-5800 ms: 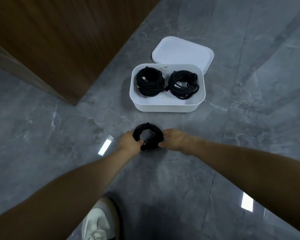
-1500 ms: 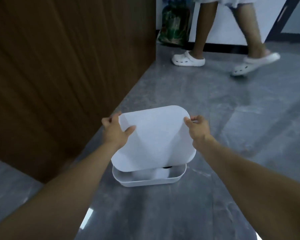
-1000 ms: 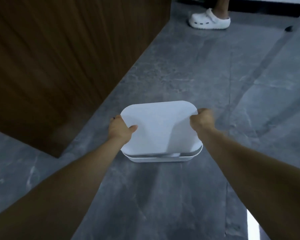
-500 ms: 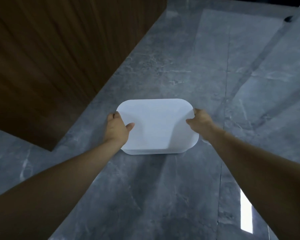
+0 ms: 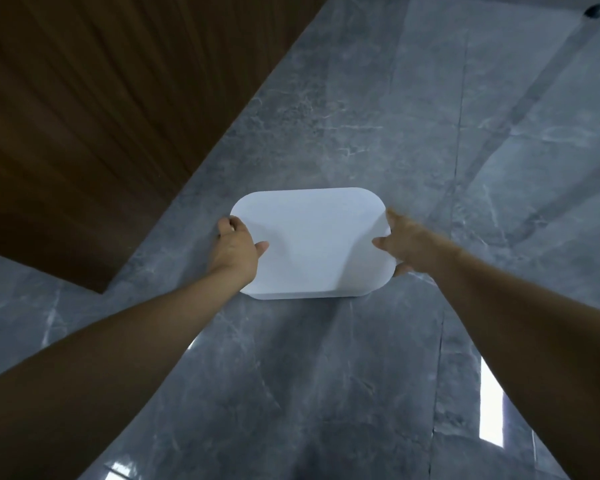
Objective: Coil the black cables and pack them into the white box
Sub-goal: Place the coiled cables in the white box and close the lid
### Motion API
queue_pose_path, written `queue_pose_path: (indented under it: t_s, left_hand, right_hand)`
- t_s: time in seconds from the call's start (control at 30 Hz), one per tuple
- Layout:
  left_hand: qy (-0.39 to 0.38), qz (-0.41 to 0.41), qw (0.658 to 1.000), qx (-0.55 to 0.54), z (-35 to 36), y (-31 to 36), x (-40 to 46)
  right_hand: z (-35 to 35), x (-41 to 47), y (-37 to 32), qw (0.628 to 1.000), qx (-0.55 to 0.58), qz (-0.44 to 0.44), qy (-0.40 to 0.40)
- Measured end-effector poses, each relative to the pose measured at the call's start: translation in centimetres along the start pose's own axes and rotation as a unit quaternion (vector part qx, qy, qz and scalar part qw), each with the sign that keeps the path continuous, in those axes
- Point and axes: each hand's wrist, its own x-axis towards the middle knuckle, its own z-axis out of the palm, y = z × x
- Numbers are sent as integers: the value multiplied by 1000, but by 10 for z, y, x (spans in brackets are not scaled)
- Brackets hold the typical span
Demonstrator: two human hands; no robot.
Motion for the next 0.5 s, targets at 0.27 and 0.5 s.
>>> queue_pose_path:
  t_s: [0.27, 0.5]
  left_hand:
    - [-20, 2, 1000, 20, -17, 2, 0]
    - [-7, 277, 958, 73, -14, 11, -39]
  right_hand:
    - [0, -7, 5, 983, -113, -100, 105]
    - [5, -35, 19, 899, -364, -244, -11]
